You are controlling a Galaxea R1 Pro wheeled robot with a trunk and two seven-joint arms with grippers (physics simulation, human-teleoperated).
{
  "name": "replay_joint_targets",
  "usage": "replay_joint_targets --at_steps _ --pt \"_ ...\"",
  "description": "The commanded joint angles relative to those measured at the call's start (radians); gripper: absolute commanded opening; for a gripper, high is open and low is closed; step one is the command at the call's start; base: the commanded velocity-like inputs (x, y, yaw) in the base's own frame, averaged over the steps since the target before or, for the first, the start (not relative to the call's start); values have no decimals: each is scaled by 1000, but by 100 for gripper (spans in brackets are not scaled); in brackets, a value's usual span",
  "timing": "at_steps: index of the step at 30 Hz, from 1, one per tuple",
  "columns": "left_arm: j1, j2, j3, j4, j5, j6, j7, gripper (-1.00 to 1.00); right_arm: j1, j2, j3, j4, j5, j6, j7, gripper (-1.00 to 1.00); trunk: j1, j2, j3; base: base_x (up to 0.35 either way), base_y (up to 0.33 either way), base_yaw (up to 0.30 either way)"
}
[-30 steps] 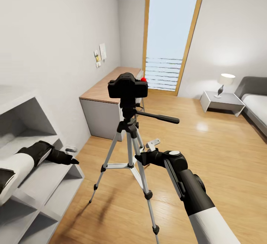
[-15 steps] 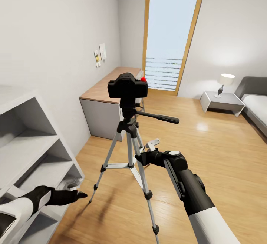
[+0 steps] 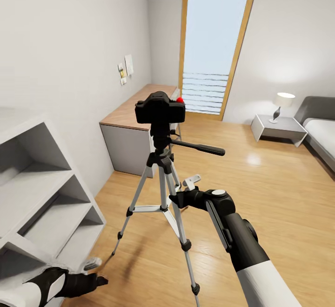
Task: Attach the digital camera to the camera tripod in the bedroom.
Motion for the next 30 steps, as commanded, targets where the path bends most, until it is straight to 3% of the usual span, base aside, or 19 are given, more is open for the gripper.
replay_joint_targets --at_steps 1,7,15,26,30 --pt "6 -1 -5 0 12 4 7 100 -1 1 -1 7 79 -6 6 -100 1 -2 -2 0 0 0" --pt "55 -4 -5 0 11 -8 48 100 -1 0 -1 6 79 -6 6 -100 1 -2 -2 0 0 0" --pt "121 -21 -5 0 12 -21 57 100 -1 1 -1 5 79 -6 6 -100 1 -2 -2 0 0 0" --pt "230 -42 -5 0 13 -174 61 100 -1 0 -1 4 79 -6 6 -100 1 -2 -2 0 0 0" --pt "250 -48 -5 1 15 -183 91 100 -1 0 -1 4 79 -6 6 -100 1 -2 -2 0 0 0"
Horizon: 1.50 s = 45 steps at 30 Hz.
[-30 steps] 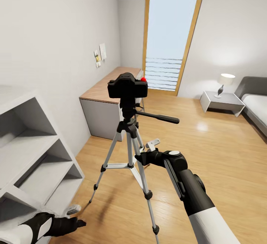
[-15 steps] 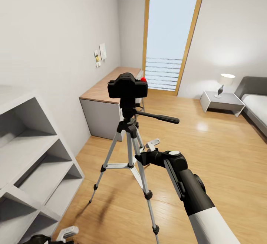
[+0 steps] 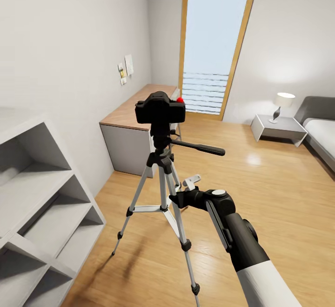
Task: Attach the digital camera to the camera tripod in the bedroom.
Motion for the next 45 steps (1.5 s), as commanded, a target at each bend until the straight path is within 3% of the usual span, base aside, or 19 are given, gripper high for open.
replay_joint_targets --at_steps 1,6,7,8,13,21,29,45 --pt "3 -2 -5 0 11 7 14 100 0 1 -1 3 80 -6 6 -100 1 -2 -2 0 0 0" --pt "35 -26 -4 0 17 3 196 100 0 1 -1 3 80 -6 6 -100 1 -2 -2 0 0 0" --pt "47 -41 -3 0 28 2 267 100 0 1 -1 3 80 -6 6 -100 1 -2 -2 0 0 0" --pt "53 -48 -3 0 35 1 301 100 0 1 -1 3 80 -6 6 -100 1 -2 -2 0 0 0" --pt "84 -76 -2 0 99 -4 427 100 0 0 -1 3 80 -6 6 -100 1 -2 -2 0 0 0" --pt "127 -87 -2 0 148 -5 476 100 0 0 -3 4 80 -6 7 -100 1 -2 -2 0 0 0" --pt "173 -89 -2 0 158 -11 485 100 0 0 -4 5 80 -6 7 -100 1 -2 -2 0 0 0" --pt "182 -89 -2 0 159 -12 486 100 0 0 -4 3 80 -6 7 -100 1 -2 -2 0 0 0"
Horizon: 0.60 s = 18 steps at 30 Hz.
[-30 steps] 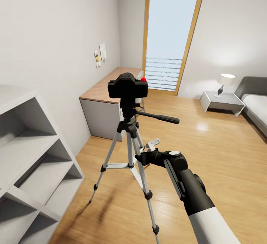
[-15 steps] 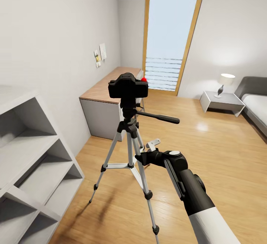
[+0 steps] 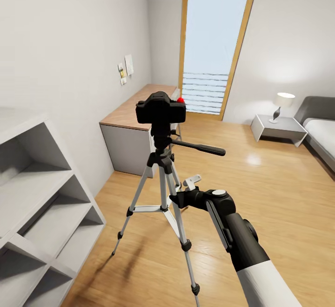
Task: Attach the digital camera to the camera tripod in the bedroom.
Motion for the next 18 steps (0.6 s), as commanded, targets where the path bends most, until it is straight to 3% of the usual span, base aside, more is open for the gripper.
replay_joint_targets --at_steps 1,18 --pt "-1 0 -9 0 10 3 1 100 0 0 0 1 81 -5 7 -100 1 -1 -2 0 0 0" --pt "-1 0 -9 0 10 2 1 100 0 0 -4 -6 81 -5 5 -100 1 -1 -2 0 0 0"
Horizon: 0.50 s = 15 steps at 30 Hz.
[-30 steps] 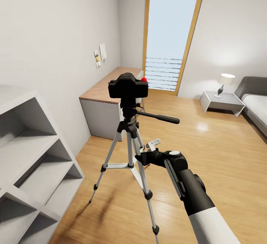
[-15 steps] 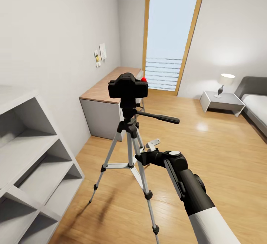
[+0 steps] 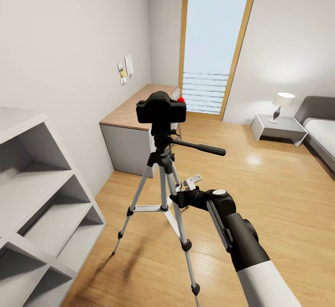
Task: Attach the digital camera to the camera tripod in the bedroom.
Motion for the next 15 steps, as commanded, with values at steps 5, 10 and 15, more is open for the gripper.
replay_joint_targets --at_steps 5,10,15 --pt "-1 0 -8 0 10 3 1 100 -1 0 -2 0 80 -8 7 100 1 -2 -2 0 0 0" --pt "-1 0 -8 0 10 3 1 100 -1 0 -3 -1 80 -8 8 100 1 -2 -2 0 0 0" --pt "-1 0 -8 0 10 3 1 100 -1 0 -3 -1 80 -8 9 100 1 -2 -2 0 0 0"
